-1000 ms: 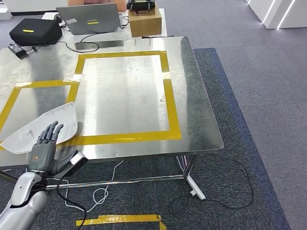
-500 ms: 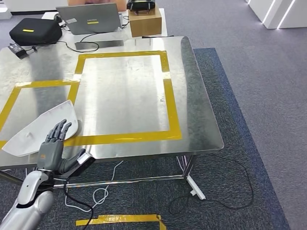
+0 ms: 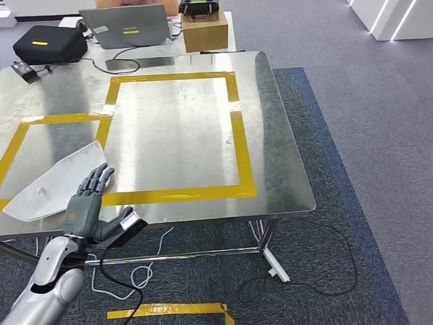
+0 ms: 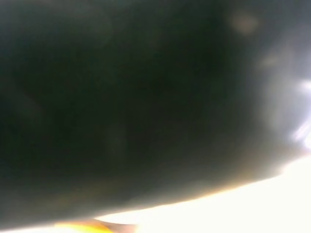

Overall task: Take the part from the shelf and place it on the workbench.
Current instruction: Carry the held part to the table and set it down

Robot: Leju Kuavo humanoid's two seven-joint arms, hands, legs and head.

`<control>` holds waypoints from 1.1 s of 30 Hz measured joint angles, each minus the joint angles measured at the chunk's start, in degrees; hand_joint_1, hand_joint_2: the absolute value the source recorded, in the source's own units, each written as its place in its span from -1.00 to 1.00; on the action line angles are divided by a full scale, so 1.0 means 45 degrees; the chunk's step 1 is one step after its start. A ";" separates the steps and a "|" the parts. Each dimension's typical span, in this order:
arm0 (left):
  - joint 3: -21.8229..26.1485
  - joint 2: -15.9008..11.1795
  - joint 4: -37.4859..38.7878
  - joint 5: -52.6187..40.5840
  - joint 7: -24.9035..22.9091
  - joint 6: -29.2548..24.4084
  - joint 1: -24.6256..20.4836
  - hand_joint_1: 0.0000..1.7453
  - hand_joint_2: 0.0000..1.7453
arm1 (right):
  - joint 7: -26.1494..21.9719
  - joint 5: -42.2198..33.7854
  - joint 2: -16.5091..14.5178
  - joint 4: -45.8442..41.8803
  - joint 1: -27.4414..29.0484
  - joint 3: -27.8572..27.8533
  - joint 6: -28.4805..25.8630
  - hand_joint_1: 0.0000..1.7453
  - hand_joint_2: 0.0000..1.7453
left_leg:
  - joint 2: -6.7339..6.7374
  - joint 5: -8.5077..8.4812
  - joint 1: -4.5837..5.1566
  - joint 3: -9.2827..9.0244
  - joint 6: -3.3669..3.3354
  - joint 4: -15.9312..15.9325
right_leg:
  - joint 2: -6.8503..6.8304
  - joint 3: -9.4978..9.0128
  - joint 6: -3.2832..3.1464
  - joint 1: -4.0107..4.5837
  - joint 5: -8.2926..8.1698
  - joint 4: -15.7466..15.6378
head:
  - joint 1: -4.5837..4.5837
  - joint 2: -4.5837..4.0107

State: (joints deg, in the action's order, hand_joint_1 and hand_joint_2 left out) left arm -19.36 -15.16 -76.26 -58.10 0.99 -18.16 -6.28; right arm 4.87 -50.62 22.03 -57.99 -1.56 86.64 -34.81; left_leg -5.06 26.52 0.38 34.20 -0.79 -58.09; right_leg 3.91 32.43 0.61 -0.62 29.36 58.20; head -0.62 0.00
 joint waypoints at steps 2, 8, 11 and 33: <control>-0.0039 -0.0005 -0.0055 0.0018 -0.0005 -0.0002 0.0008 -1.00 -1.00 | -0.0038 -0.0007 0.0000 0.0002 0.0001 0.0000 0.0013 -1.00 -1.00 | 0.0000 0.0001 0.0000 0.0000 -0.0001 0.0000 | 0.0000 -0.0001 0.0001 0.0000 0.0001 0.0000 | 0.0000 -0.0001; -0.0086 -0.0039 -0.0147 0.0104 -0.0002 -0.0015 0.0030 -1.00 -1.00 | -0.0098 -0.0010 0.0000 0.0005 0.0008 0.0002 0.0018 -1.00 -1.00 | 0.0000 0.0002 0.0000 0.0000 -0.0003 0.0000 | 0.0000 -0.0003 0.0002 0.0000 0.0001 0.0000 | 0.0000 0.0000; -0.0089 -0.0046 -0.0153 0.0114 -0.0004 -0.0015 0.0039 -1.00 -1.00 | -0.0112 -0.0013 0.0000 0.0005 0.0009 0.0001 0.0022 -1.00 -1.00 | 0.0000 0.0008 0.0013 0.0000 -0.0012 -0.0011 | 0.0000 -0.0007 0.0006 -0.0009 -0.0001 -0.0011 | -0.0001 0.0000; -0.0081 -0.0047 -0.0261 0.0132 -0.0002 0.0002 0.0191 -1.00 -1.00 | -0.0096 0.0015 0.0000 0.0061 -0.0028 0.0002 0.0095 -1.00 -1.00 | 0.0367 0.0108 0.0039 -0.0421 -0.0424 0.0286 | -0.0730 0.1430 0.0347 -0.0012 0.0586 0.2405 | 0.0101 0.0000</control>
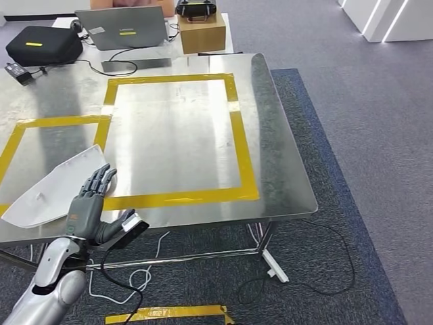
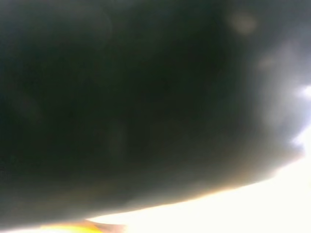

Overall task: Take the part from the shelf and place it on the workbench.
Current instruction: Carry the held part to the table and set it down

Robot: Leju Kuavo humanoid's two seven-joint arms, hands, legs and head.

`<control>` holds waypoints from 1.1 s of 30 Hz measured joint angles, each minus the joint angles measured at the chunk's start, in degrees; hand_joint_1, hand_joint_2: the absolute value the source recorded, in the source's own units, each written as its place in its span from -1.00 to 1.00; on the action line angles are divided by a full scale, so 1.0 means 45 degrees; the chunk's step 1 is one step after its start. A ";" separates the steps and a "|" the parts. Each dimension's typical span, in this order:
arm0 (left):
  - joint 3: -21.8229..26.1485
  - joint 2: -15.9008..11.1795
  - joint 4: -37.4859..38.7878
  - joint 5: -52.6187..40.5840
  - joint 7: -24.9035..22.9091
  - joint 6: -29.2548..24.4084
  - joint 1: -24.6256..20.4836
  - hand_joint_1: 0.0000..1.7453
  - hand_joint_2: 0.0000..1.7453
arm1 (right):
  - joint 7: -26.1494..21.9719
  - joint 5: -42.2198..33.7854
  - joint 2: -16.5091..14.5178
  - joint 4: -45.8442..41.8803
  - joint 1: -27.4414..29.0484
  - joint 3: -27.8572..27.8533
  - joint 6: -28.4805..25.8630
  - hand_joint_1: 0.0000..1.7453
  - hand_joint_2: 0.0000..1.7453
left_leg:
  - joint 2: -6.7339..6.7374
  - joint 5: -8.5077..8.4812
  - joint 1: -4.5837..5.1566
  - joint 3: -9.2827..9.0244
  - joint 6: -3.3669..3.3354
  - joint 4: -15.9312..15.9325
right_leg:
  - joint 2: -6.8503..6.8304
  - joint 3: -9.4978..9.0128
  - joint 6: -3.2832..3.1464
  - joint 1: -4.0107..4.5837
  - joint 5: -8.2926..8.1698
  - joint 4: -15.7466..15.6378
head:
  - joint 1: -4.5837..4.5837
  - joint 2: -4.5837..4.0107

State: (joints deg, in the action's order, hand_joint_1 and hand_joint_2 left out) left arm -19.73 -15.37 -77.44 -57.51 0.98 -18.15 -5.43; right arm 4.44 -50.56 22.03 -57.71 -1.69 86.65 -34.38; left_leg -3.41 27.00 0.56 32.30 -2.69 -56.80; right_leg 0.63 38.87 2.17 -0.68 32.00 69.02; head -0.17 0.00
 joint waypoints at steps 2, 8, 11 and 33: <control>0.0006 -0.0002 0.0000 0.0001 0.0000 -0.0002 -0.0001 -1.00 -1.00 | 0.0006 -0.0006 -0.0001 0.0016 0.0022 -0.0002 0.0002 -1.00 -1.00 | -0.0017 0.0079 0.0008 -0.0062 0.0102 -0.0007 | 0.0056 -0.0932 -0.0037 -0.0007 -0.0693 -0.1724 | -0.0004 0.0000; 0.0016 -0.0046 -0.0005 0.0005 0.0000 0.0025 0.0010 -1.00 -1.00 | 0.0005 -0.0002 -0.0012 0.0023 0.0027 0.0001 0.0056 -1.00 -1.00 | 0.0182 0.0465 0.0006 0.0024 0.0460 -0.0441 | 0.0044 -0.1414 -0.0397 0.0005 -0.0922 -0.2550 | -0.0051 0.0000; 0.0010 -0.0046 -0.0002 0.0013 -0.0005 0.0084 0.0028 -1.00 -1.00 | 0.0013 0.0000 -0.0015 0.0022 0.0052 0.0002 0.0058 -1.00 -1.00 | 0.0567 0.1787 -0.0067 0.0854 0.0648 -0.2574 | -0.0108 -0.1289 -0.0610 0.0024 -0.1010 -0.2587 | -0.0108 0.0000; 0.0109 -0.0131 -0.0107 -0.0005 -0.0146 0.0236 0.0423 -1.00 -1.00 | 0.0191 -0.0495 0.0024 -0.0264 0.0187 -0.0001 -0.0448 -1.00 -1.00 | 0.0720 -0.0548 0.0048 0.0203 0.0192 0.0284 | -0.0106 -0.2281 -0.0024 0.0029 -0.0241 -0.2296 | -0.0089 0.0000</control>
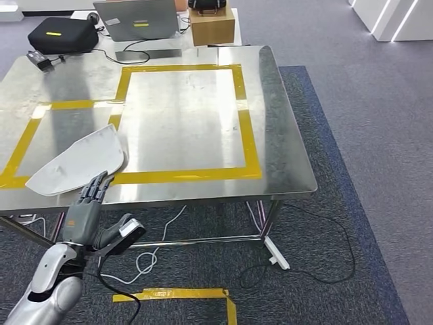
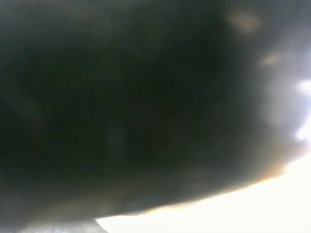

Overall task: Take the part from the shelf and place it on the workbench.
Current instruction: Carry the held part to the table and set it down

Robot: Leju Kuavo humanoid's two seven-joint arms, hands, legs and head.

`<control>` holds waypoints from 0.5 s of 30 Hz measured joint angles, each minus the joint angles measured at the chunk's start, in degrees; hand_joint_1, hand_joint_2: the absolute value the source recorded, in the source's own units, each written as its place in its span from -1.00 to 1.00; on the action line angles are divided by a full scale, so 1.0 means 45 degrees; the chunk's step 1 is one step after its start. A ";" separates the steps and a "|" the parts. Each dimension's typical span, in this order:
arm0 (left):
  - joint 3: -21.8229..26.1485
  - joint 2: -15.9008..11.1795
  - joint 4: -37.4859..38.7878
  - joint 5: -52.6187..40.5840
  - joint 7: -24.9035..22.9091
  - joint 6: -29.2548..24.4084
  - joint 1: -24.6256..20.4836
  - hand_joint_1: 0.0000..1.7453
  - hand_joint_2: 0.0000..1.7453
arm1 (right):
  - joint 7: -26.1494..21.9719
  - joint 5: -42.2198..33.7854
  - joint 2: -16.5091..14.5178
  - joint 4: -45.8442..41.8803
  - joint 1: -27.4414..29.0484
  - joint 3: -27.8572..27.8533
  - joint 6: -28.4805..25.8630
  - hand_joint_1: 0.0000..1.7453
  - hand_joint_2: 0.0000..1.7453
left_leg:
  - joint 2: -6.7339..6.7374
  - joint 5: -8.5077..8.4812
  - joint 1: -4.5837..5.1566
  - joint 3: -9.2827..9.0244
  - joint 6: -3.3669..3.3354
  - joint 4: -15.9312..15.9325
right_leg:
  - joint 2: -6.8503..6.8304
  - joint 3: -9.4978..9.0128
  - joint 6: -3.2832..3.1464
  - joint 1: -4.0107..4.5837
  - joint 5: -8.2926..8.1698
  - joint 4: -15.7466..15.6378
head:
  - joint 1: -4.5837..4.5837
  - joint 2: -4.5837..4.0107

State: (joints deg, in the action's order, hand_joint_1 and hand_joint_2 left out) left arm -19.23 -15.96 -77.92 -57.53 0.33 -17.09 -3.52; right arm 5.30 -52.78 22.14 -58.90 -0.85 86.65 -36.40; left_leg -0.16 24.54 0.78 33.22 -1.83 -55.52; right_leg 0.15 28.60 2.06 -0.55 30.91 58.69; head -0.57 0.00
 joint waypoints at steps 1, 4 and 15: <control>0.0015 -0.0006 0.0000 0.0000 0.0001 0.0000 0.0001 -1.00 -1.00 | -0.0004 -0.0001 0.0004 -0.0017 0.0007 0.0000 -0.0001 -1.00 -1.00 | -0.0007 -0.0062 0.0013 0.0057 0.0063 -0.0052 | 0.0034 -0.0344 -0.0038 0.0009 -0.0023 -0.0546 | 0.0006 0.0000; 0.0030 -0.0035 0.0000 0.0000 0.0005 0.0007 0.0029 -1.00 -1.00 | -0.0015 -0.0052 0.0009 -0.0082 0.0008 0.0005 -0.0002 -1.00 -1.00 | -0.0024 -0.0199 -0.0002 0.0183 0.0261 -0.0165 | 0.0033 -0.0285 -0.0274 0.0040 -0.0132 -0.0783 | 0.0025 -0.0001; 0.0022 -0.0110 0.0010 0.0025 -0.0002 0.0180 0.0321 -1.00 -1.00 | -0.0344 -0.1282 0.0024 -0.0336 0.0013 0.0001 -0.0363 -1.00 -1.00 | -0.0005 0.1361 -0.0263 -0.1054 0.0610 -0.0985 | -0.0143 0.1300 -0.0495 0.0065 -0.1348 -0.0557 | -0.0028 0.0000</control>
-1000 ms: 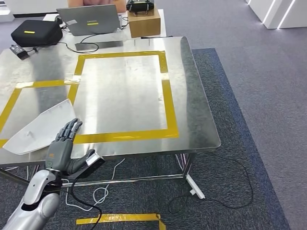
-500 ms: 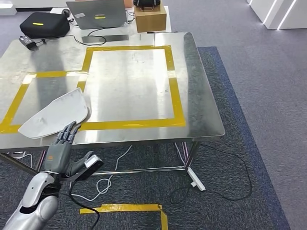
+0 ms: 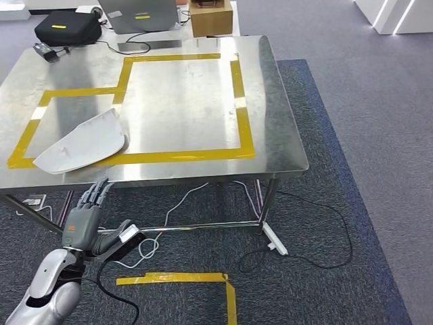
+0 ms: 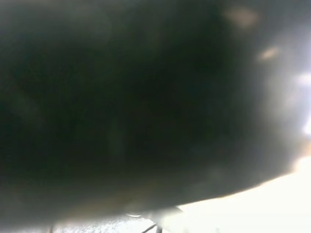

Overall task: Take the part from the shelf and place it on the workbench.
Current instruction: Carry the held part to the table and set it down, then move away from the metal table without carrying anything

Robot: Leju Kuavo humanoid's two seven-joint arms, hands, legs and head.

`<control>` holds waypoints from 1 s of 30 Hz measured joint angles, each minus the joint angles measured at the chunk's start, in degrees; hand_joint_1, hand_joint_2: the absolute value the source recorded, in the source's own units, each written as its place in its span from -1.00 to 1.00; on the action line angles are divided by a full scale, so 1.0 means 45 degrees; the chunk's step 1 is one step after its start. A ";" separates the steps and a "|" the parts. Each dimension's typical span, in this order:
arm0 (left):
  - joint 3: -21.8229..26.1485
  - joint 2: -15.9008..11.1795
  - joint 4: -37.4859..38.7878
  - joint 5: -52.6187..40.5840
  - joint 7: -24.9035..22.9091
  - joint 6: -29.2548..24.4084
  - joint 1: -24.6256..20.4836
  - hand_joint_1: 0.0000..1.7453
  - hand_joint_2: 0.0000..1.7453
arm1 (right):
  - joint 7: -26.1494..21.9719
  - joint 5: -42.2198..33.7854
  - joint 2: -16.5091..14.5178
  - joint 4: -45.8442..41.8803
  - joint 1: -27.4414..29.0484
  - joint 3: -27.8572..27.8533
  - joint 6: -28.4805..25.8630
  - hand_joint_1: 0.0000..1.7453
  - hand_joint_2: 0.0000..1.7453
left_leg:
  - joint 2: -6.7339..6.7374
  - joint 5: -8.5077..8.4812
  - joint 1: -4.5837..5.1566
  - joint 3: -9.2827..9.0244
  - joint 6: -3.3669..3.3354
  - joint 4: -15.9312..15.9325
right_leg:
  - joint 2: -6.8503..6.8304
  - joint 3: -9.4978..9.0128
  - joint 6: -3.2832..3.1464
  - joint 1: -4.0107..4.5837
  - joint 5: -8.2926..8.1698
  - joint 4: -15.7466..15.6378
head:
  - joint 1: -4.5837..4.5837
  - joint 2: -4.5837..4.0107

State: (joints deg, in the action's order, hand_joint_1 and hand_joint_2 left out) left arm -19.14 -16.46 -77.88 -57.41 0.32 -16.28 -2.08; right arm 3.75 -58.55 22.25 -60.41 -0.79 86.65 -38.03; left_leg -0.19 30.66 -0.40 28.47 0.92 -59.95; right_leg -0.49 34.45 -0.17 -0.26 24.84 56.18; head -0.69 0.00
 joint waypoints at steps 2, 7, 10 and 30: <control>0.0000 -0.0005 0.0004 0.0013 -0.0007 0.0016 0.0088 -1.00 -1.00 | -0.0110 -0.0269 0.0005 -0.0063 0.0013 -0.0001 -0.0099 -1.00 -1.00 | -0.0017 0.0021 0.0046 -0.0635 -0.0124 0.1040 | 0.0004 0.0126 0.0151 0.0016 -0.0178 0.0082 | -0.0002 0.0000; -0.0021 -0.0011 0.0029 0.0066 -0.0028 0.0060 0.0355 -1.00 -1.00 | -0.0257 -0.0653 0.0062 -0.0189 0.0049 0.0002 -0.0256 -1.00 -1.00 | 0.0062 -0.0529 0.0084 -0.0110 -0.0648 0.1189 | 0.0062 0.0652 0.0460 -0.0060 0.0652 0.0950 | 0.0010 0.0000; -0.0036 -0.0002 0.0058 0.0090 -0.0042 0.0097 0.0472 -1.00 -1.00 | -0.0370 -0.0841 0.0085 -0.0208 0.0048 0.0002 -0.0290 -1.00 -1.00 | 0.0079 -0.0997 0.0180 0.0510 -0.0767 0.1161 | 0.0080 0.1284 0.0517 -0.0061 0.2249 0.3387 | 0.0044 -0.0001; -0.1277 0.0067 0.1755 0.1553 -0.0597 0.0006 0.2037 -1.00 -1.00 | -0.1368 -0.2285 0.0087 -0.0209 0.0012 0.0001 -0.0196 -1.00 -1.00 | 0.0041 -0.0311 -0.0114 0.0590 0.0126 -0.0681 | -0.0050 -0.0437 -0.0001 0.0007 0.0332 -0.0097 | 0.0074 0.0000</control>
State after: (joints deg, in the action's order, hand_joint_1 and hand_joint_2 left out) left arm -24.88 -16.16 -69.98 -50.42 -2.37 -16.26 7.09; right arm -2.40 -68.84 22.64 -61.35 -0.74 86.66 -38.91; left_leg 0.00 29.26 -0.92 31.13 1.49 -63.01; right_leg -0.72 32.48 -0.17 -0.23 26.34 55.75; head -0.36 0.00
